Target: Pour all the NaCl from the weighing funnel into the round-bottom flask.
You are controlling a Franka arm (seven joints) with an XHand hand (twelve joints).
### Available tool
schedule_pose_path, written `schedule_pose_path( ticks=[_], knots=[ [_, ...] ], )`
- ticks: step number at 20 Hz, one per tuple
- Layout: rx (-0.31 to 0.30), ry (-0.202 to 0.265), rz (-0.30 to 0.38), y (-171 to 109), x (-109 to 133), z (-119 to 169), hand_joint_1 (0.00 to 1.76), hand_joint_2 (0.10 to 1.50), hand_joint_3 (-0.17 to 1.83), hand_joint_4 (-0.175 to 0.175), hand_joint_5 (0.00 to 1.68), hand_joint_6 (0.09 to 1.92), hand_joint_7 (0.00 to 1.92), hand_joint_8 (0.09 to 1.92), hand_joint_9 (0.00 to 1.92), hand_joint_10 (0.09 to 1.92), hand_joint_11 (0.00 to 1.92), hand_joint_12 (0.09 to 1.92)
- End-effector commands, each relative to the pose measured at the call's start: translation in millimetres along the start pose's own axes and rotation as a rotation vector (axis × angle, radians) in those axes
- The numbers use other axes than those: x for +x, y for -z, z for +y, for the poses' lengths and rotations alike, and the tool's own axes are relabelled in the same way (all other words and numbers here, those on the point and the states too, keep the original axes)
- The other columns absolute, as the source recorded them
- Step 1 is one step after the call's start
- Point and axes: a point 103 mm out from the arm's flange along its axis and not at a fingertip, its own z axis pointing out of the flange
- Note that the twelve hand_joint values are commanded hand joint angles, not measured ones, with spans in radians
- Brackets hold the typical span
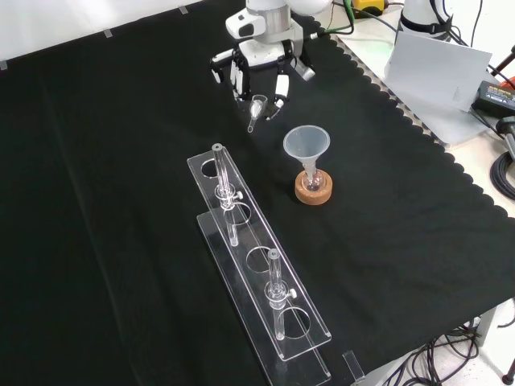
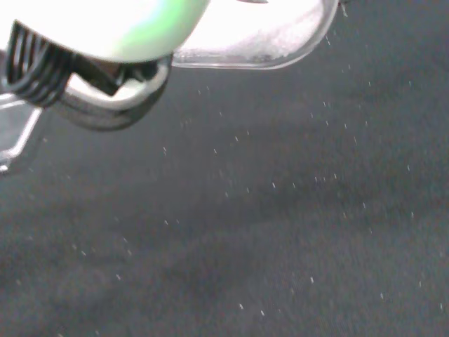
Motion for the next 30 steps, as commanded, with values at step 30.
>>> schedule_pose_path(
  ticks=[30],
  knots=[
    [0.082, 0.199, 0.108, 62.2, 63.9, -54.0, 1.17, 0.53, 0.72, 0.175, 1.61, 0.09, 1.7, 0.09, 1.31, 0.16, 0.14, 1.53]
  ],
)
